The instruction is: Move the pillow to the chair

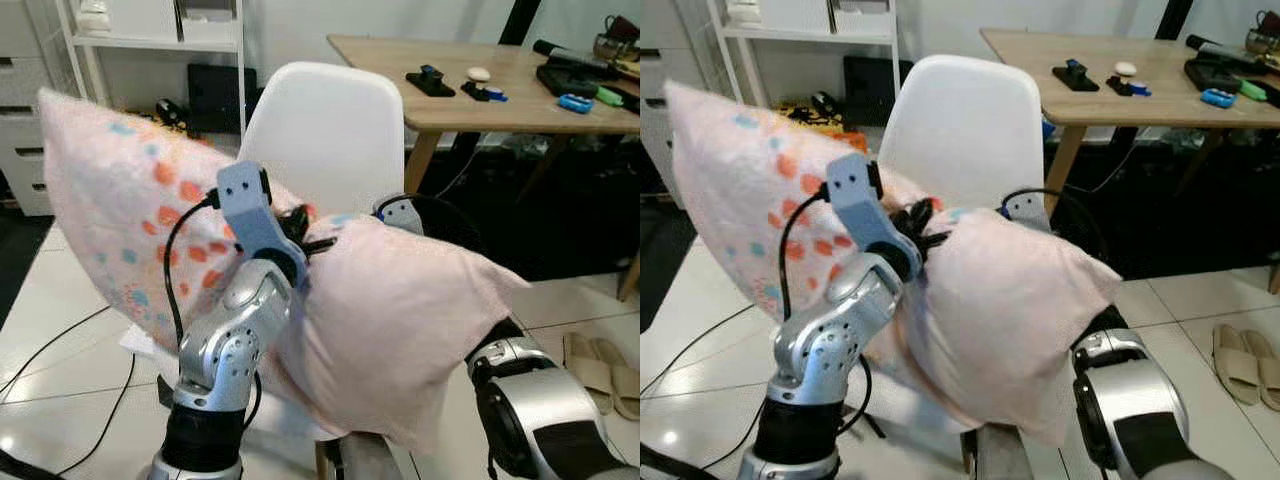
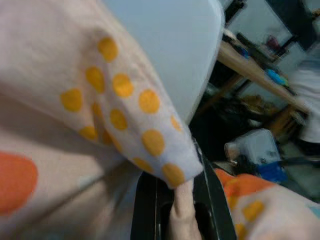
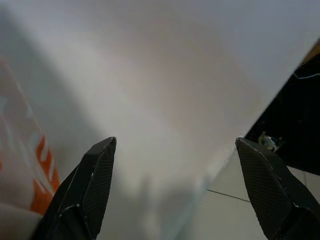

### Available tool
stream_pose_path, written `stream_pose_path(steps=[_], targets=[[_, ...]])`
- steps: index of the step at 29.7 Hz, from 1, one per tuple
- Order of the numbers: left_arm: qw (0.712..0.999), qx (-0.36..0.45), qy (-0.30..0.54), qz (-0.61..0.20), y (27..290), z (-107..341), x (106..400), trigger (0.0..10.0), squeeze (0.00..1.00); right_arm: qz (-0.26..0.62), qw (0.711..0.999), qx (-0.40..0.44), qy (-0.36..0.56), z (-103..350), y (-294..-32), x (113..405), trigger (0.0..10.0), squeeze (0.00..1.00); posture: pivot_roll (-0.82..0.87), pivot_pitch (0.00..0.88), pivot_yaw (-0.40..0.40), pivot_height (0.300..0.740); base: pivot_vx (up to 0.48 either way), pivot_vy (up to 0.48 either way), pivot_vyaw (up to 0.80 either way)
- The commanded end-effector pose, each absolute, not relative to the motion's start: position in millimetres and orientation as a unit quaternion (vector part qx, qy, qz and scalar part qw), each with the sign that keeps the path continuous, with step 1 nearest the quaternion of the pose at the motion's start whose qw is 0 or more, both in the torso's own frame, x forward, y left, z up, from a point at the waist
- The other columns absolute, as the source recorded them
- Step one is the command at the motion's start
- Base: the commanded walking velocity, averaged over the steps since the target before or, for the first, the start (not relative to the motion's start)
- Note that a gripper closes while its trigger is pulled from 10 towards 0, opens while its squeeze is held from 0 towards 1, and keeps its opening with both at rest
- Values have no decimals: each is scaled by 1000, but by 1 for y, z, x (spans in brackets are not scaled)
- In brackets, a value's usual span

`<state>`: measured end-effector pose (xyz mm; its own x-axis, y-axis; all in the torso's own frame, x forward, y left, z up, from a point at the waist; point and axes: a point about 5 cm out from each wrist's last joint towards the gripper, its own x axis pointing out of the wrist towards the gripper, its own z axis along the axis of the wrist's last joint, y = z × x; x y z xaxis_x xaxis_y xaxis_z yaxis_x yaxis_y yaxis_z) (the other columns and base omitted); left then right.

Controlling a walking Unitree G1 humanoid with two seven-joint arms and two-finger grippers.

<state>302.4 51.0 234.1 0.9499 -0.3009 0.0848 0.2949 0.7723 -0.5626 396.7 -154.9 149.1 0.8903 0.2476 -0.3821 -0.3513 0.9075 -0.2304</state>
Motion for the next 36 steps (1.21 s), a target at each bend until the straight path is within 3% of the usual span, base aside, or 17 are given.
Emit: stream_pose_path(steps=[1,4,9,12,14,17,22,24,29,33,36], targets=[[881,-366,-3,-300,1,258,275,10000,0,162,960,-152,172,152,-150,399,10000,0,-140,0,-123,556,0,0,0],[841,-371,54,-389,-29,245,252,10000,0,163,959,-153,175,150,-150,398,10000,0,-140,6,-120,556,0,0,0],[840,-358,73,-400,-35,239,250,10000,0,163,959,-154,176,149,-149,398,10000,0,-138,8,-120,556,0,0,0],[861,-327,85,-380,-37,232,256,10000,0,165,958,-156,177,148,-148,397,10000,0,-135,11,-121,556,0,0,0],[903,-306,79,-291,-20,223,278,10000,0,167,957,-156,177,148,-145,398,10000,0,-136,12,-119,556,0,0,0],[920,-301,69,-242,-6,222,289,10000,0,168,957,-156,176,149,-144,398,10000,0,-137,13,-118,556,0,0,0],[969,-245,41,7,88,209,324,10000,0,167,958,-154,176,148,-145,398,10000,0,-135,17,-112,556,0,0,0],[969,-245,41,7,88,209,324,10000,0,167,958,-154,176,148,-145,398,10000,0,-135,17,-112,556,0,0,0],[966,-225,2,129,154,214,322,10000,0,166,957,-153,179,146,-145,397,10000,0,-136,23,-108,556,0,0,0],[964,-222,-10,144,162,218,320,10000,0,166,957,-153,180,145,-146,397,10000,0,-134,27,-107,556,0,0,0],[956,-210,-54,196,187,234,314,10000,0,168,956,-153,184,144,-147,396,10000,0,-135,29,-109,556,0,0,0]])
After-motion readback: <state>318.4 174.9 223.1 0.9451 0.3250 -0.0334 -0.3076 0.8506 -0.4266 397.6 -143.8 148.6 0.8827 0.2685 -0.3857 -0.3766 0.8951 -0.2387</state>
